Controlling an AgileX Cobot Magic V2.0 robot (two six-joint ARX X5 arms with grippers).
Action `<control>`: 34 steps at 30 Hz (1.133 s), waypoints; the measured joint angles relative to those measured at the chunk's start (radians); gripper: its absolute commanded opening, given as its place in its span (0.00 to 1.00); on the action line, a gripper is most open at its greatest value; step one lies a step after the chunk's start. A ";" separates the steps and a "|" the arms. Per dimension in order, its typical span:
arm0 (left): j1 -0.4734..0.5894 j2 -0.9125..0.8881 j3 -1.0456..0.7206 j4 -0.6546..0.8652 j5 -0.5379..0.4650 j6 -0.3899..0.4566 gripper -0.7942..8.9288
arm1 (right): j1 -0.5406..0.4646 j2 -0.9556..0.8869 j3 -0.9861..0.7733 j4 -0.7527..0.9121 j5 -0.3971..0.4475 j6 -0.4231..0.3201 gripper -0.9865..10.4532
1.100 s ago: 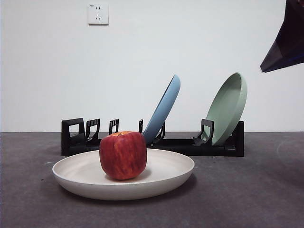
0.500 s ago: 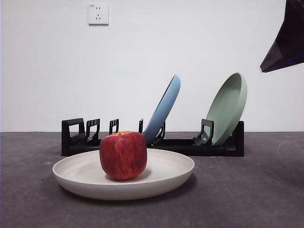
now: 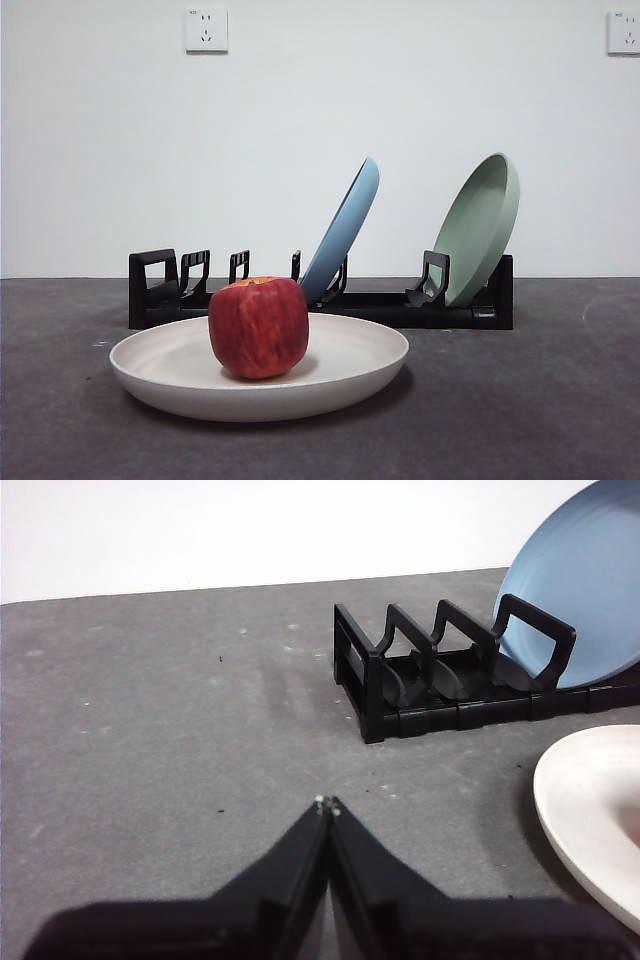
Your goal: Take the yellow plate from the plate rack,put the plate on the table,take the apple from the table,put the apple in the plate
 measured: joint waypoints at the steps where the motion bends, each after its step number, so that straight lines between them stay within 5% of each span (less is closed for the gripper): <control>1: 0.000 0.000 0.000 0.000 0.000 0.000 0.08 | -0.052 -0.047 -0.044 0.029 -0.029 -0.010 0.09; 5: 0.000 0.000 0.000 0.000 0.000 0.000 0.08 | -0.141 -0.172 -0.184 0.107 -0.111 -0.023 0.09; 14: 0.000 0.000 0.000 0.000 0.000 0.000 0.08 | -0.154 -0.285 -0.380 0.174 -0.119 -0.024 0.09; 34: 0.000 0.000 0.000 0.000 0.000 0.000 0.08 | -0.154 -0.285 -0.400 0.168 -0.116 0.045 0.09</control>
